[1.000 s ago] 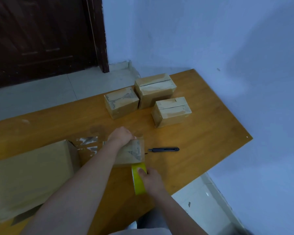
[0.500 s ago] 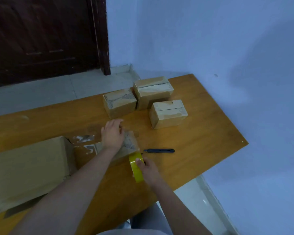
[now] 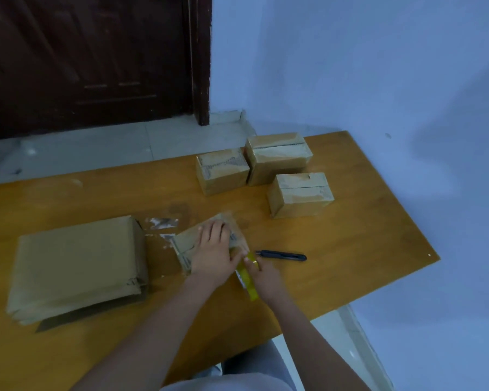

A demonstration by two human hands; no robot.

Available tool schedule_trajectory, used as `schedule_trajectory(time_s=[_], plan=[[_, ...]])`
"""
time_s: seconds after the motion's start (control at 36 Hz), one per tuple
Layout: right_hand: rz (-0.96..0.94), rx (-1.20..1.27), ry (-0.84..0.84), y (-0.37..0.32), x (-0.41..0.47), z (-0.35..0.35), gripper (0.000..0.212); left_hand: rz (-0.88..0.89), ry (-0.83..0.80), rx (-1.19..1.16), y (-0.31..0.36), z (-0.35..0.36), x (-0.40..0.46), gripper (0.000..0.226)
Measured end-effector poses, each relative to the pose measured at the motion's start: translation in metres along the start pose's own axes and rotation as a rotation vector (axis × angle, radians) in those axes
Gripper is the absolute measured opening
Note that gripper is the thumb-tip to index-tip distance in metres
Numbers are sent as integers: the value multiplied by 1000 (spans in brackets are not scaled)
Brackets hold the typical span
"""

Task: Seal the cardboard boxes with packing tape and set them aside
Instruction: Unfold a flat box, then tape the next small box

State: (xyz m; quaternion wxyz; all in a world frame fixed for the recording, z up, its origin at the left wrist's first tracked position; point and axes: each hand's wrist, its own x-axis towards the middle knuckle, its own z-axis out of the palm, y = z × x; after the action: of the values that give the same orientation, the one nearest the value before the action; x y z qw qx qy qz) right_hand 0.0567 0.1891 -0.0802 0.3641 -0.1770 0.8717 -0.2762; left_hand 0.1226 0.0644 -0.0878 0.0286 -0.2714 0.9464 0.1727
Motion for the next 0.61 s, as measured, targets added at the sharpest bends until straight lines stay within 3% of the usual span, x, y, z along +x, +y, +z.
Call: schedule_trajectory(time_s=[0.08, 0.39, 0.5, 0.61], plan=[[16, -57, 21, 0, 0, 3, 52, -3, -23, 31, 2, -1, 1, 97], [19, -219, 18, 5, -8, 8, 44, 16, -43, 141, 9, 5, -6, 86], [24, -145, -38, 6, -9, 3, 49, 65, -99, 235, 9, 4, -5, 96], [12, 90, -68, 7, -12, -5, 50, 53, -83, 259, 7, 7, -6, 105]])
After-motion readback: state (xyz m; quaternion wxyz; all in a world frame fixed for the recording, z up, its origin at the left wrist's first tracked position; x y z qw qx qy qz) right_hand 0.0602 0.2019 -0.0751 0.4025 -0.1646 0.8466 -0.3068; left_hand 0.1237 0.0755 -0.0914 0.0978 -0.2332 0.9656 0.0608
